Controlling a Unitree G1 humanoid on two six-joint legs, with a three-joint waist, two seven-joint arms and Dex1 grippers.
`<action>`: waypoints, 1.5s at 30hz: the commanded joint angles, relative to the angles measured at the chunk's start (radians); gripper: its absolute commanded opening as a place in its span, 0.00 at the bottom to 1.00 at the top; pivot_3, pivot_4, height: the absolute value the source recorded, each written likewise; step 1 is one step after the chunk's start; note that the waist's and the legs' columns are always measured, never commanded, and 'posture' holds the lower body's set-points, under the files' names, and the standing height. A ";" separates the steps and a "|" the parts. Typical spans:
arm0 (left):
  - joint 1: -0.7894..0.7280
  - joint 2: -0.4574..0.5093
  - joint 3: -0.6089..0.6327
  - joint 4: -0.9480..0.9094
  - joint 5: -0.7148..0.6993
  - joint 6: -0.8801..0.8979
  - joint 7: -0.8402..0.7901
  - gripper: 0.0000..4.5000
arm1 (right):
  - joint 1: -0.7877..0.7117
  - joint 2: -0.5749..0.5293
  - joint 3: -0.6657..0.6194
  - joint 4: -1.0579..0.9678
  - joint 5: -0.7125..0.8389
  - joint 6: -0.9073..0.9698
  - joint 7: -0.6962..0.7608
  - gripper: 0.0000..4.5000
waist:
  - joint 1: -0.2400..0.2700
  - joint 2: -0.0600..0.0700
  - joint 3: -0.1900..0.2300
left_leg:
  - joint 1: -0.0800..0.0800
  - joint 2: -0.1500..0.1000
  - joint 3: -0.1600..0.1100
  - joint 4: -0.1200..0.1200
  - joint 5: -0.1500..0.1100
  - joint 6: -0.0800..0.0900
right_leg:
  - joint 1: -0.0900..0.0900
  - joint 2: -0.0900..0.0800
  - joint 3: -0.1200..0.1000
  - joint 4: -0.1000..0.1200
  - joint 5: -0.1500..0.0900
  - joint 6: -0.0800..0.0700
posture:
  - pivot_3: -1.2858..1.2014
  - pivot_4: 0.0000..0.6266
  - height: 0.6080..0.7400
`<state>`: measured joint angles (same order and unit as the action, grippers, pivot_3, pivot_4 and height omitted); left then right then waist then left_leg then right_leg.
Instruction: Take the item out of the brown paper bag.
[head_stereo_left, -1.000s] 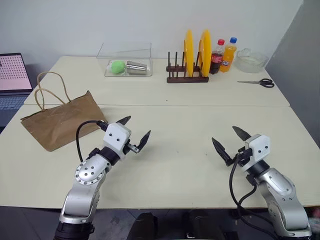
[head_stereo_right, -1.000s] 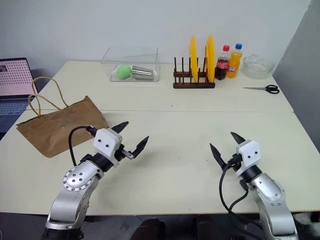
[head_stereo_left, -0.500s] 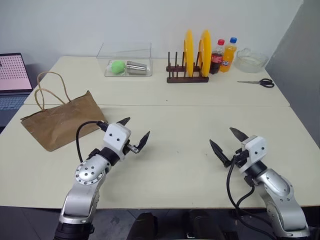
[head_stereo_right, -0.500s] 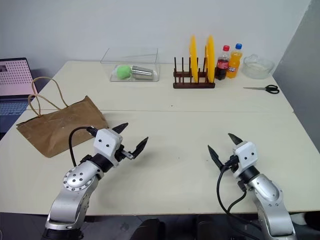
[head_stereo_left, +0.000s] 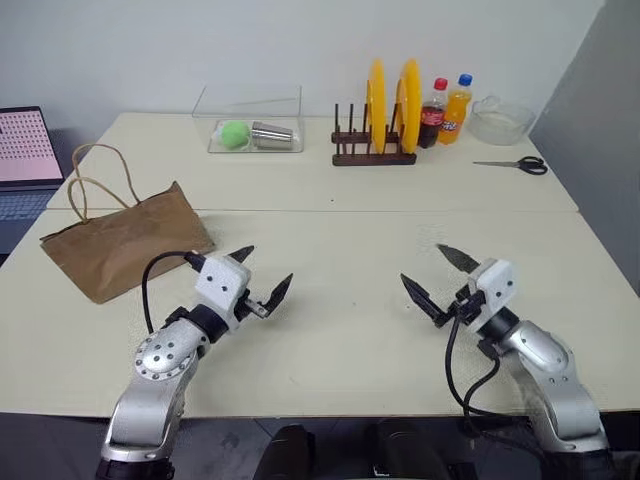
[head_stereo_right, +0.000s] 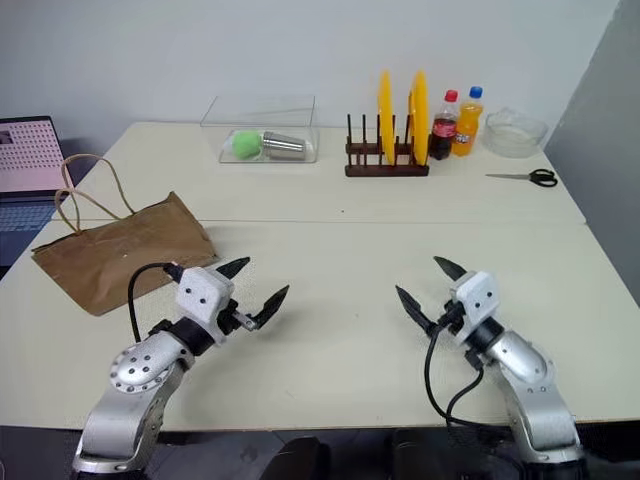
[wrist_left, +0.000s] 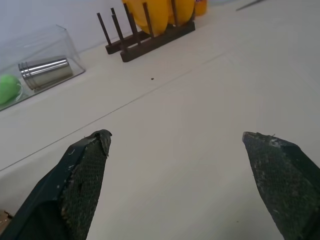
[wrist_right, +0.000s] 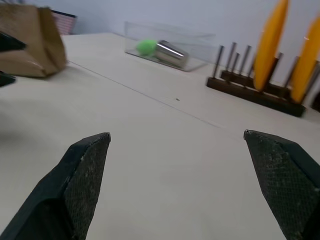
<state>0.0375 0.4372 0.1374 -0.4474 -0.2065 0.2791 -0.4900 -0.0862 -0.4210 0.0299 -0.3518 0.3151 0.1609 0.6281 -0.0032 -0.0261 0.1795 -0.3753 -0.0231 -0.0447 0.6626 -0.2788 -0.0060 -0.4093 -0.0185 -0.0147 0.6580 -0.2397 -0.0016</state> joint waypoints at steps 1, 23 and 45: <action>0.027 0.011 0.104 -0.088 -0.060 0.038 0.027 0.99 | -0.115 -0.025 0.046 -0.067 0.116 0.099 0.111 1.00 | -0.002 0.000 0.000 | 0.000 0.000 0.000 0.000 0.000 0.000 | 0.000 0.000 0.000 0.000 0.000 0.000 | 0.52 0.24 1.00; -0.003 0.548 0.715 0.356 -0.387 0.286 -0.250 0.99 | -0.410 0.022 0.144 0.064 0.151 0.224 0.243 1.00 | 0.003 0.001 0.002 | -0.001 0.000 -0.003 0.000 0.000 0.000 | -0.002 0.000 -0.004 0.000 -0.001 -0.002 | 0.52 0.24 1.00; -0.812 0.655 0.182 1.325 -0.076 -0.121 -0.491 0.99 | -0.420 -0.007 0.127 -0.056 0.164 0.313 0.207 1.00 | -0.003 -0.001 0.002 | -0.009 0.000 -0.001 0.000 0.000 0.000 | -0.012 -0.001 -0.003 0.005 0.002 -0.008 | 0.52 0.24 1.00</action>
<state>-0.7399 1.0848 0.3174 0.8583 -0.2925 0.1846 -0.9741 -0.4972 -0.4224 0.1793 -0.3628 0.4638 0.4706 0.8424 -0.0059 -0.0272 0.1812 -0.3844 -0.0231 -0.0453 0.6624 -0.2787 -0.0065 -0.4210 -0.0192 -0.0177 0.6630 -0.2375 -0.0092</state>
